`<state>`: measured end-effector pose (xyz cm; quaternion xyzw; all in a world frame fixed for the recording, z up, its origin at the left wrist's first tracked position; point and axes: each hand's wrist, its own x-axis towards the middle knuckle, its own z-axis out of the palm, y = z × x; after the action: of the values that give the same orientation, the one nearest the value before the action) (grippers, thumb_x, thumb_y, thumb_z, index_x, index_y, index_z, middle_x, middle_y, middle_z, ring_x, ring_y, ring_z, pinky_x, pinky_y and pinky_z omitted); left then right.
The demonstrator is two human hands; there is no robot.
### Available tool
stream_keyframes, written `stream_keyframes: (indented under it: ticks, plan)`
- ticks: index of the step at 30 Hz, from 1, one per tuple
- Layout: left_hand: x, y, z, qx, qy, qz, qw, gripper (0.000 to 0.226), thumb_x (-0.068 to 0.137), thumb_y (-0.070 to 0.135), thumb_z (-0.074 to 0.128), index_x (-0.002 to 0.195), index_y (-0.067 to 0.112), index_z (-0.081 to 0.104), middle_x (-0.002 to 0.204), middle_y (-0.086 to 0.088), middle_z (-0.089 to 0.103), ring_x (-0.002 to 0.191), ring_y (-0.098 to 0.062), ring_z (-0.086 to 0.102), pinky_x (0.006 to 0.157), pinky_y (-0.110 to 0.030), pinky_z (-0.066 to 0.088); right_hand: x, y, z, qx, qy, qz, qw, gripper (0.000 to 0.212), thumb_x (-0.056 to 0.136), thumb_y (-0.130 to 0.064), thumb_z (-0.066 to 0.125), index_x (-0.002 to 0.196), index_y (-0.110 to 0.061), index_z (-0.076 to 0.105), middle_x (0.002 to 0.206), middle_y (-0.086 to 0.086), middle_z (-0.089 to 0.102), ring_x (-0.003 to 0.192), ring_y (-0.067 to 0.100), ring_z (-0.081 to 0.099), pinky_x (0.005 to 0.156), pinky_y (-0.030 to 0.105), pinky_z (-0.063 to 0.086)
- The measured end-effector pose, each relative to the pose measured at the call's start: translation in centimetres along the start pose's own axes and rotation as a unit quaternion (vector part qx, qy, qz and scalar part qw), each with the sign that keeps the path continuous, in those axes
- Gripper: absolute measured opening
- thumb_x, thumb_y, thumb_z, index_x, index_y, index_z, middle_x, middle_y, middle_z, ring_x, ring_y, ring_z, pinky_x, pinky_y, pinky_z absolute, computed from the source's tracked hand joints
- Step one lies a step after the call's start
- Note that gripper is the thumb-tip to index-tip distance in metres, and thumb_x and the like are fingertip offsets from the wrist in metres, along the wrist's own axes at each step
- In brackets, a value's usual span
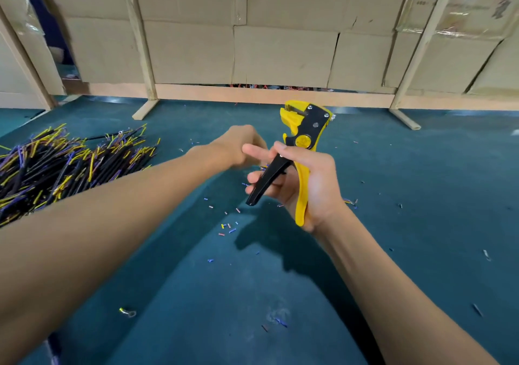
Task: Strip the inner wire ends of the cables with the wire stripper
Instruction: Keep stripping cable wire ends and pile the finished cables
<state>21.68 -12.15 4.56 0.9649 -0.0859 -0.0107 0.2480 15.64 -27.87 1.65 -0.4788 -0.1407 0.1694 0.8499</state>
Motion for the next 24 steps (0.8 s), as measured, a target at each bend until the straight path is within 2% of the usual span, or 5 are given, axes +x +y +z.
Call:
stream_keyframes:
  ticks: [5, 9, 12, 16, 24]
  plan:
    - [0.0, -3.7, -1.8, 0.127, 0.058, 0.015, 0.99, 0.027, 0.094, 0.021, 0.063, 0.12, 0.016, 0.066, 0.109, -0.005, 0.064, 0.104, -0.024, 0.058, 0.088, -0.026, 0.044, 0.2, 0.6, -0.2, 0.025, 0.011, 0.021, 0.999, 0.011, 0.101, -0.016, 0.05, 0.1, -0.006, 0.051, 0.126, 0.021, 0.069, 0.084, 0.04, 0.074, 0.067, 0.044, 0.061]
    - [-2.4, -8.3, -6.1, 0.29, -0.073, -0.141, 0.944, 0.04, 0.084, 0.047, 0.074, 0.105, 0.013, 0.07, 0.107, -0.009, 0.071, 0.098, -0.03, 0.064, 0.08, -0.033, 0.054, 0.4, 1.3, 0.3, 0.024, 0.035, 0.032, 0.999, 0.015, 0.088, -0.018, 0.065, 0.084, -0.004, 0.061, 0.132, 0.022, 0.064, 0.107, 0.047, 0.069, 0.075, 0.059, 0.06]
    - [-5.1, -10.5, -7.1, 0.284, -0.173, -0.239, 0.912, 0.04, 0.083, 0.047, 0.077, 0.097, 0.012, 0.065, 0.098, -0.009, 0.068, 0.078, -0.025, 0.064, 0.048, -0.027, 0.052, 0.6, 1.7, 0.7, -0.008, 0.055, 0.048, 0.997, 0.016, 0.075, -0.022, 0.071, 0.074, -0.007, 0.066, 0.111, 0.017, 0.066, 0.114, 0.042, 0.067, 0.084, 0.065, 0.057]
    - [-7.0, -11.0, -6.6, 0.378, -0.154, -0.193, 0.892, 0.031, 0.088, 0.04, 0.071, 0.087, 0.008, 0.07, 0.081, -0.01, 0.07, 0.077, -0.029, 0.067, 0.067, -0.03, 0.055, 0.6, 2.2, 0.8, -0.017, 0.059, 0.041, 0.997, 0.018, 0.075, -0.024, 0.072, 0.067, -0.008, 0.069, 0.103, 0.013, 0.066, 0.115, 0.039, 0.067, 0.086, 0.063, 0.057]
    - [-7.6, -10.5, -5.4, 0.347, -0.089, -0.144, 0.923, 0.034, 0.078, 0.015, 0.063, 0.055, 0.012, 0.038, 0.054, -0.006, 0.036, 0.059, -0.027, 0.04, 0.056, -0.029, 0.034, 0.6, 2.4, 0.5, -0.049, 0.092, 0.001, 0.995, 0.02, 0.073, -0.027, 0.072, 0.077, -0.008, 0.068, 0.136, 0.028, 0.055, 0.106, 0.038, 0.072, 0.096, 0.07, 0.049]
